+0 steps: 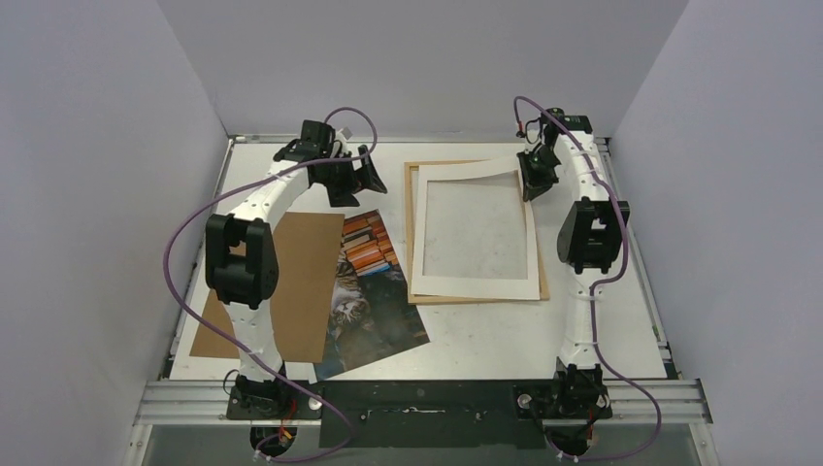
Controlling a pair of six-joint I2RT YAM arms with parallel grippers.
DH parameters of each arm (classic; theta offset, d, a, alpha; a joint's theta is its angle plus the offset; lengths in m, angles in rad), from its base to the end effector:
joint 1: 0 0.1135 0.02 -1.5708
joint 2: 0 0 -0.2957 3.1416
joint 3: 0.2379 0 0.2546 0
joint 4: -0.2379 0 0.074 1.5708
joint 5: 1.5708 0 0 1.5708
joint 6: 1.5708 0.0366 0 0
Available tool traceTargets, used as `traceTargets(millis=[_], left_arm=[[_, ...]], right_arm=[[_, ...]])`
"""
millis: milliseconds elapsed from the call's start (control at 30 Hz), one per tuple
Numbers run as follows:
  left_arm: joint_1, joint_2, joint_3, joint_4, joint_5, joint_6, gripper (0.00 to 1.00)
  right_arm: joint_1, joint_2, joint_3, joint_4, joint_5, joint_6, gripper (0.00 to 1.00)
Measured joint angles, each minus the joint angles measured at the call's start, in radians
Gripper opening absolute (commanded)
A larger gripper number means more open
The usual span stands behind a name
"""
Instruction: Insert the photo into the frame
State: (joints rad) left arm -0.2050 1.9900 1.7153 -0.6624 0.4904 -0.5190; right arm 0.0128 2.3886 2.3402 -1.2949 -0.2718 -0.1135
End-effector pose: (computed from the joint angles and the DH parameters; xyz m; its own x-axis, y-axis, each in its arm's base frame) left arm 0.4446 -0.1101 0.2886 -0.9096 -0.2578 -0.3259 0.0017 0.7820 -0.6233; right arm 0.5103 0.0164 0.2572 -0.9596 -0.1214 -0.2537 -0.1827 0.9548 0.2343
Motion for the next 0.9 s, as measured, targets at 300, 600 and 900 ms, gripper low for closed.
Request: traceTargets(millis=[300, 600, 900], left_arm=[[-0.023, 0.015, -0.050, 0.106, -0.022, -0.004, 0.90], [-0.033, 0.047, -0.050, 0.147, -0.022, -0.002, 0.90], [-0.036, 0.059, -0.050, 0.152, -0.023, -0.002, 0.90]], right_arm=[[0.000, 0.032, 0.046, 0.000, 0.017, -0.061, 0.02], [0.050, 0.032, 0.031, 0.054, 0.066, -0.139, 0.02], [0.086, 0.032, -0.007, 0.110, 0.080, -0.147, 0.22]])
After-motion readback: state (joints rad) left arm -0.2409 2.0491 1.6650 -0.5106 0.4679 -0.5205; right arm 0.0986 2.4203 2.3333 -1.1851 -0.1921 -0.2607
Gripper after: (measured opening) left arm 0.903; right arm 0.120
